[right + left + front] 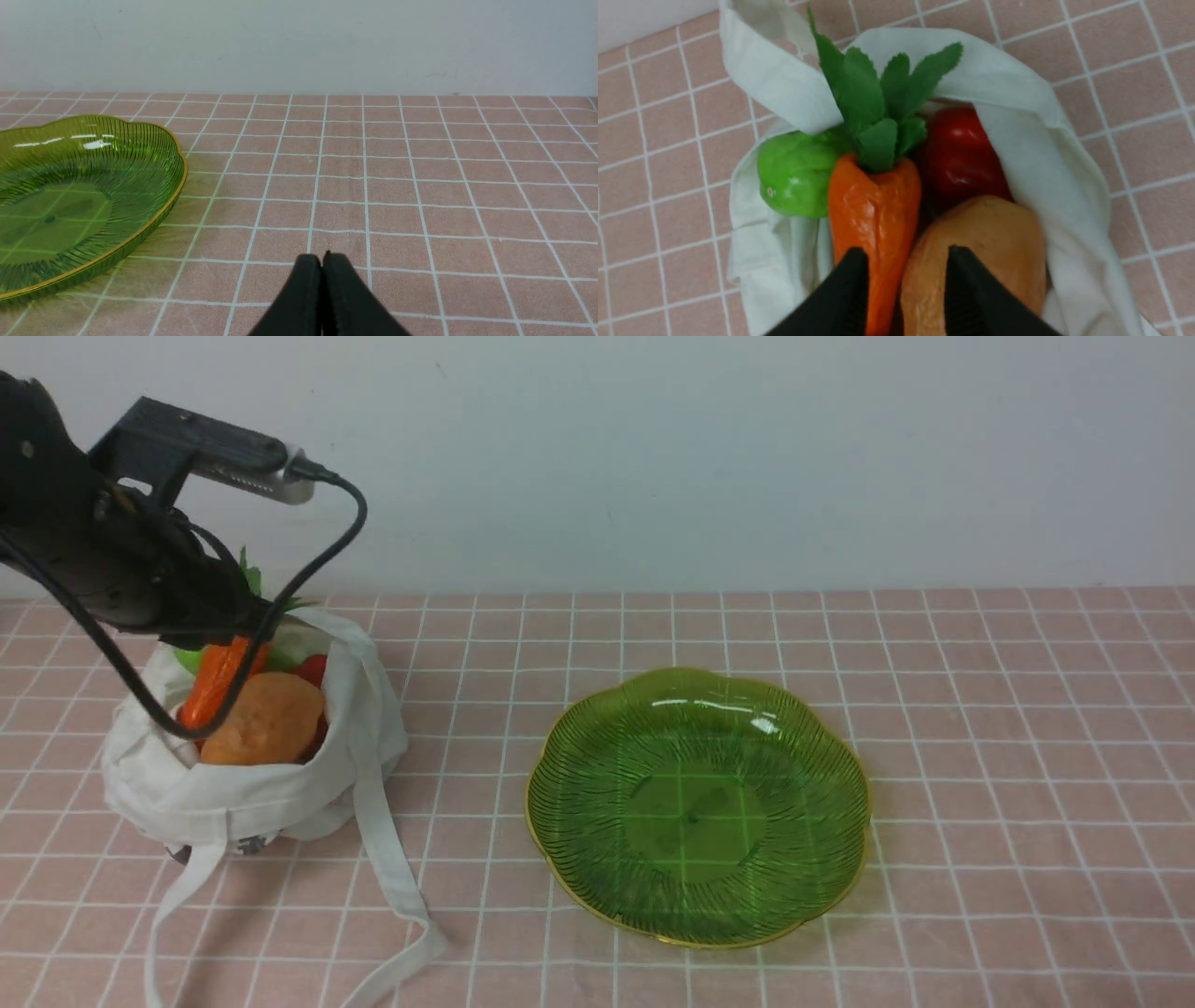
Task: Take vegetables from bag on pink coffee tablecloth place on plate.
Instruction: 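Reach into the cloth bag toward a vegetable inside it with the left gripper, then take the carrot out of the bag and place it on the plate with the left gripper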
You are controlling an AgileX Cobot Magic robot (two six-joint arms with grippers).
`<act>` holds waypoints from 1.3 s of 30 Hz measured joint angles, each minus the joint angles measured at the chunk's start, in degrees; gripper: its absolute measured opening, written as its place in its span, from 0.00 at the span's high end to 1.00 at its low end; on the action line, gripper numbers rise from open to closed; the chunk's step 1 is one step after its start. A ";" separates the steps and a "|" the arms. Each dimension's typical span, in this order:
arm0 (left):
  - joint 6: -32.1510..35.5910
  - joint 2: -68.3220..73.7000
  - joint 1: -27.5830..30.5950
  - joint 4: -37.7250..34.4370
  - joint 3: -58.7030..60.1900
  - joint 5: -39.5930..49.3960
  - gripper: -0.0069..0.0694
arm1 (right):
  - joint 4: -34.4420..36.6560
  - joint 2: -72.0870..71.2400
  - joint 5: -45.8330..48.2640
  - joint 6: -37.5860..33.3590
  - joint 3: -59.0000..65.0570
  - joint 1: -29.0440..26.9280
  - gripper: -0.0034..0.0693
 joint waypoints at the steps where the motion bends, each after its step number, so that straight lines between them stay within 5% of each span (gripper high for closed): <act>1: -0.19 0.20 0.00 0.15 0.00 -0.30 0.52 | 0.00 0.00 0.00 0.00 0.00 0.00 0.97; 5: -4.32 4.00 0.00 3.67 0.00 -3.12 0.31 | 0.00 0.00 0.00 0.00 0.00 0.00 0.97; 12: -8.26 7.83 0.00 7.30 -0.19 -5.18 0.24 | 0.00 0.00 0.00 0.00 0.00 0.00 0.97; 15: -9.51 8.77 0.00 7.30 -0.31 -5.65 0.25 | 0.00 0.00 0.00 0.00 0.00 0.00 0.97; 20: -12.66 9.09 0.00 7.04 -0.31 -5.00 0.48 | 0.00 0.00 0.00 0.00 0.00 0.00 0.97; 39: -13.67 -8.19 -0.21 3.75 -0.31 -3.57 0.47 | 0.00 0.00 0.00 0.00 0.00 0.00 0.97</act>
